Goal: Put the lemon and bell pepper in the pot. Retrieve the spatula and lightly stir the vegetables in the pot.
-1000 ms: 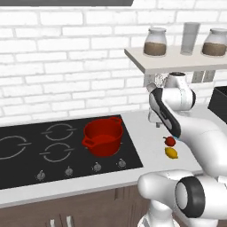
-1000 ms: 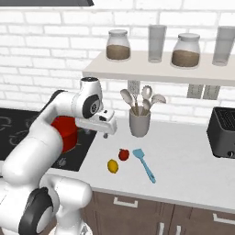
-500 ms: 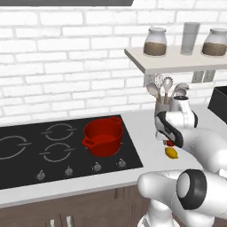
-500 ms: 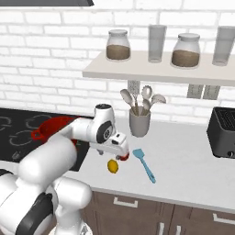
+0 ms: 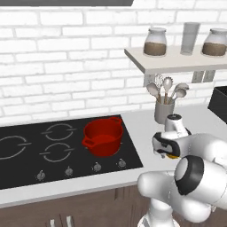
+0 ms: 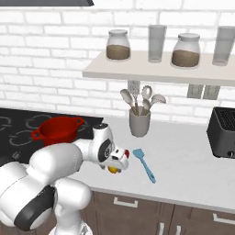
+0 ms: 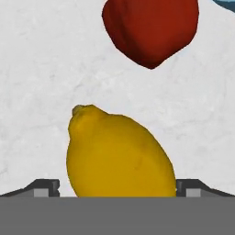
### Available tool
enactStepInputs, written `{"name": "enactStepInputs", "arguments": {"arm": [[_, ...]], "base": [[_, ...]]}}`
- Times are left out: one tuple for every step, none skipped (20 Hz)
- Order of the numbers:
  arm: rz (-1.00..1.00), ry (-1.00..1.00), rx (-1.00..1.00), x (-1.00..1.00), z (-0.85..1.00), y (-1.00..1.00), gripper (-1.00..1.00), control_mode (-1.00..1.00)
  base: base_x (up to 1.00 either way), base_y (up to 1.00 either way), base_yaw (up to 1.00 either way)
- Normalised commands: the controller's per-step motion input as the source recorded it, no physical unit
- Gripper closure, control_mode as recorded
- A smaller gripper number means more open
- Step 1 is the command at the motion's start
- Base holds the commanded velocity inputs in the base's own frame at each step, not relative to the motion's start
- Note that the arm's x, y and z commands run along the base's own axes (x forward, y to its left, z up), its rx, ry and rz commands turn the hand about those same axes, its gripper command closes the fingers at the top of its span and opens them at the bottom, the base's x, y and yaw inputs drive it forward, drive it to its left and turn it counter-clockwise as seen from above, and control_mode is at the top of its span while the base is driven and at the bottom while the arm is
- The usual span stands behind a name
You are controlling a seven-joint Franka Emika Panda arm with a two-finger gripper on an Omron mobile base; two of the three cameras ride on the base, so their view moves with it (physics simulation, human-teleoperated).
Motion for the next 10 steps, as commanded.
{"name": "enactStepInputs", "arguments": {"arm": [[0.05, 0.00, 0.00, 0.29, -0.36, -0.08, -1.00, -1.00], [0.04, 0.00, 0.00, 0.31, -0.31, 0.00, -1.00, -1.00], [0.03, 0.00, 0.00, 0.29, -0.21, 0.00, -1.00, -1.00], [0.03, 0.00, 0.00, 0.29, -0.20, 0.00, -1.00, -1.00], [0.02, 0.00, 0.00, 0.27, -0.05, 0.00, -1.00, -1.00], [0.05, 0.00, 0.00, 0.19, -0.01, 0.00, -1.00, -1.00], [0.05, 0.00, 0.00, 0.17, -0.05, 0.00, -1.00, -1.00], [0.05, 0.00, 0.00, 0.15, -0.06, 0.00, -1.00, -1.00], [0.04, 0.00, 0.00, 0.00, -0.06, 0.00, -1.00, -1.00], [0.03, 0.00, 0.00, 0.00, -0.07, 0.00, 1.00, -1.00]], "base": [[0.00, 0.00, 0.00], [0.00, 0.00, 0.00], [0.00, 0.00, 0.00], [0.00, 0.00, 0.00], [0.00, 0.00, 0.00], [0.00, 0.00, 0.00], [0.00, 0.00, 0.00], [0.00, 0.00, 0.00], [0.00, 0.00, 0.00], [0.00, 0.00, 0.00]]}}
